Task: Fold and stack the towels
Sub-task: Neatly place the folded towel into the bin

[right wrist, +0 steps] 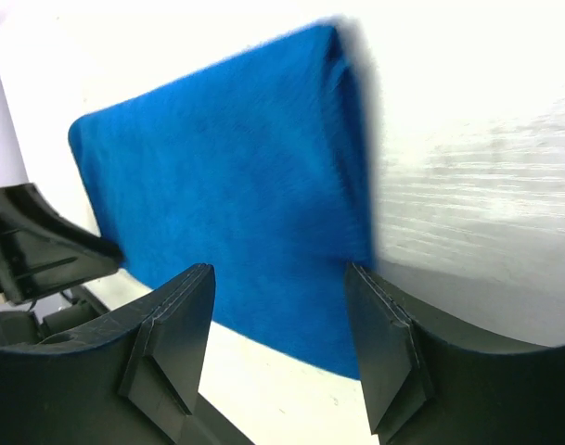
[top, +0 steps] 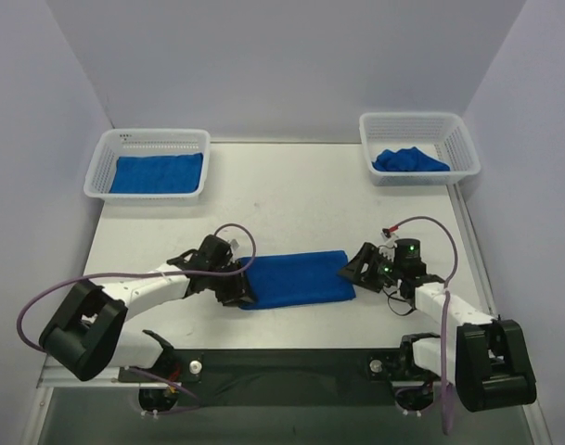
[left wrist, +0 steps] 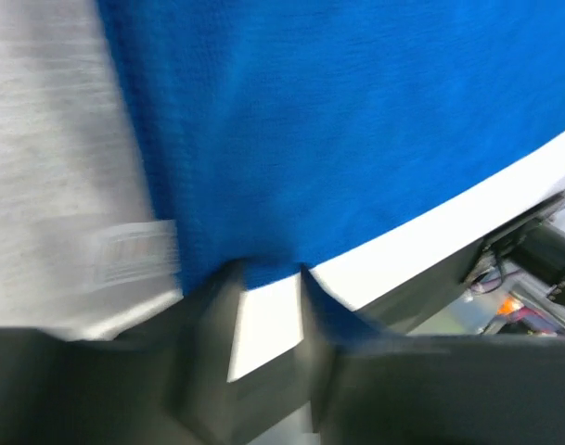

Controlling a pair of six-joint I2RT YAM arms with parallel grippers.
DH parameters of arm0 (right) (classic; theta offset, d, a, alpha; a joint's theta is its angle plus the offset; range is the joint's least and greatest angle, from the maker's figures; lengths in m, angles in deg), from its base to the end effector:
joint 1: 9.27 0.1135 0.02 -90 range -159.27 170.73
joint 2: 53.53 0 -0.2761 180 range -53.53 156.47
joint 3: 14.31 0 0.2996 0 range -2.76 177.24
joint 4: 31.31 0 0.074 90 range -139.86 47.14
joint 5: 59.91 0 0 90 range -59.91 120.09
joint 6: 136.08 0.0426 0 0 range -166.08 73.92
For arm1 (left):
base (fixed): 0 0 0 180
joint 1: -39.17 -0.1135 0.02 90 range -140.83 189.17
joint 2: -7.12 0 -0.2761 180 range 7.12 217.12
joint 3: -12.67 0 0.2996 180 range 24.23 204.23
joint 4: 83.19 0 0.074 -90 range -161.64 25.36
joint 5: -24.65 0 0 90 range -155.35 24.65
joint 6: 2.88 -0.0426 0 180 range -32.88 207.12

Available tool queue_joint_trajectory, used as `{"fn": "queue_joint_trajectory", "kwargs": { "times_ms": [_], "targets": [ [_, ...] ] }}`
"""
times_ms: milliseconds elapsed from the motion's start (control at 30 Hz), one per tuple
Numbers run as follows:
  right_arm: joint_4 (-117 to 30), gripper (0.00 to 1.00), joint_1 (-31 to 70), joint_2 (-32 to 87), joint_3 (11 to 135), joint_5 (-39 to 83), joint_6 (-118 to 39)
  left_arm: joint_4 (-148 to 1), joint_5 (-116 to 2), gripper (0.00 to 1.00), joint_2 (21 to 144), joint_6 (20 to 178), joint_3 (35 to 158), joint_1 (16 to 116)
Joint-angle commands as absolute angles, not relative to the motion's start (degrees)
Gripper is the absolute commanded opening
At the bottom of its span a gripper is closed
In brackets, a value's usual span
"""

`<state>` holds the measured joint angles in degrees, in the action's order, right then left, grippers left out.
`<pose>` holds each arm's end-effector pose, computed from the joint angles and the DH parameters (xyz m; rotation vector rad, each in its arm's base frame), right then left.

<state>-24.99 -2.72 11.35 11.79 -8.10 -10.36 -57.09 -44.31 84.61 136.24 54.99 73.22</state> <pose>0.2225 0.0521 0.1182 0.1477 2.2103 1.1335 0.2067 -0.1581 0.1107 -0.2414 2.8674 -0.8878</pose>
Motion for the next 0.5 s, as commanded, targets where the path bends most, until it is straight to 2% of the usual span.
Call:
{"fn": "queue_joint_trajectory", "kwargs": {
  "times_ms": [0, 67, 167, 333, 467],
  "targets": [
    [-34.07, 0.58, -3.64, 8.44, 15.95, -4.36, -13.83, -51.78, -52.07, 0.47, 80.53, 134.49, 56.99, 72.48],
    [-32.59, 0.59, -3.47, 8.43, 18.67, -5.24, -12.25, -51.51, -52.77, 0.56, 78.06, 134.40, 59.11, 72.48],
    [-27.32, 0.59, -3.20, 10.36, 21.23, -6.82, -7.95, -52.91, -51.65, 0.61, 77.43, 134.23, 62.98, 70.82],
    [-17.58, 0.59, -0.48, 19.49, 27.73, -8.23, -3.11, -57.40, -47.68, 0.60, 81.55, 133.18, 68.51, 66.95],
    [-10.10, 0.58, 2.24, 26.70, 29.50, -7.88, -0.30, -60.21, -46.98, 0.51, 87.86, 130.98, 70.36, 64.40]
  ]
}}
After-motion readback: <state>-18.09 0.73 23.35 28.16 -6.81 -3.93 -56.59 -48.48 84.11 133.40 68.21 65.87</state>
